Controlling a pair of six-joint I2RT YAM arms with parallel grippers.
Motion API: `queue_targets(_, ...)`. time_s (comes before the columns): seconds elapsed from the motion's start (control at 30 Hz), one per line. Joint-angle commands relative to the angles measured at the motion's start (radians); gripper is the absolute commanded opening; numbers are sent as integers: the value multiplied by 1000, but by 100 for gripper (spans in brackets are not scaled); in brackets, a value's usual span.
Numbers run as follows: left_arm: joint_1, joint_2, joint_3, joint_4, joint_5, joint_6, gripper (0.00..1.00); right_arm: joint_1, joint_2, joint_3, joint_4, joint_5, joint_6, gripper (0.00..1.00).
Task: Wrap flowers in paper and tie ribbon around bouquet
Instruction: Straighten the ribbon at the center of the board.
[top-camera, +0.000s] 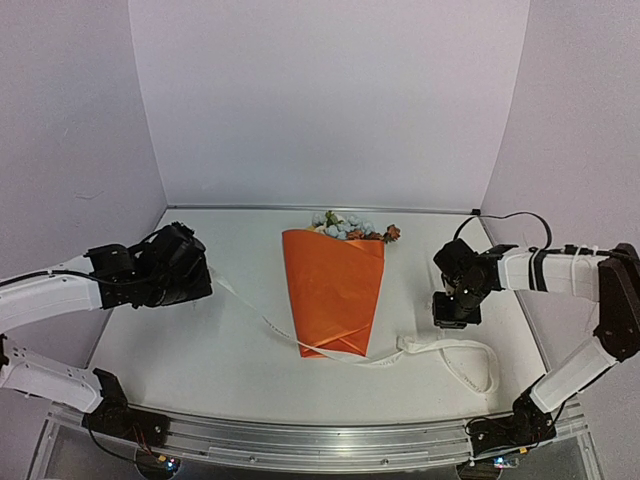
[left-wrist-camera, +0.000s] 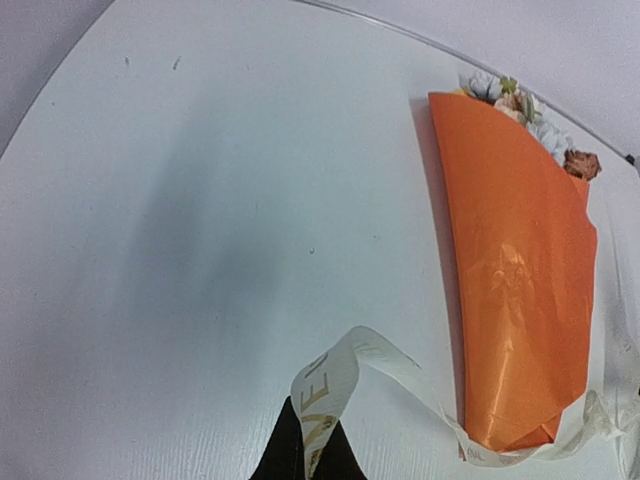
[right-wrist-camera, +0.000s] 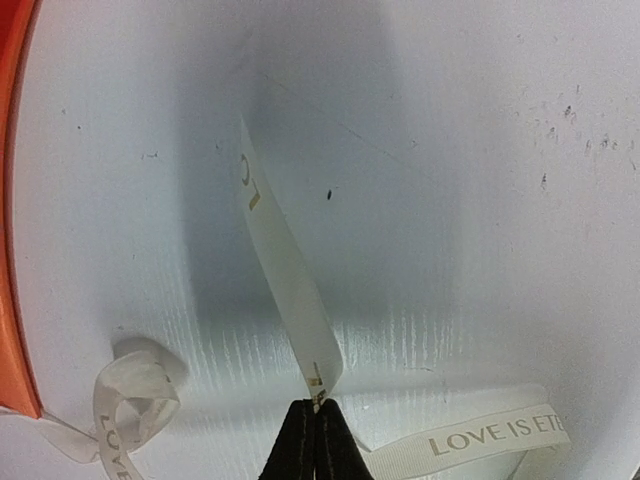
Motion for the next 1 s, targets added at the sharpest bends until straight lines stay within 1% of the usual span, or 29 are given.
queue_targets(0.0,3,-97,28,-85,-170,-70,0,-11,-68,31,-91,73,20,2)
queue_targets(0.1,3,-151,34,-98,-236,-63,0,-13,-108,63,-165,149,25,2)
queue_targets(0.2,3,-202,38,-102,-302,-45,0,-16,-140,107,-248,263,28,2)
queue_targets(0.3,3,-227,55,-136,-386,-53,0,-33,-168,132,-293,344,27,2)
queue_targets(0.43,10,-191,98,-244,-520,-108,0,-79,-187,158,-327,381,36,1)
queue_targets(0.53,76,-119,142,-350,-570,-148,0,-110,-194,188,-359,432,39,0)
queue_targets(0.6,177,-85,148,-351,-535,-124,0,-138,-195,214,-383,462,38,0)
queue_targets(0.67,268,-81,132,-291,-460,-58,0,-171,-192,237,-410,479,37,0)
queue_targets(0.77,371,-91,90,-229,-351,-2,0,-226,-194,253,-440,506,38,0)
queue_targets(0.87,489,-81,49,-218,-273,20,0,-290,-203,251,-458,516,47,0)
queue_targets(0.97,626,-72,-14,-165,-126,46,0,-333,-194,258,-473,523,53,0)
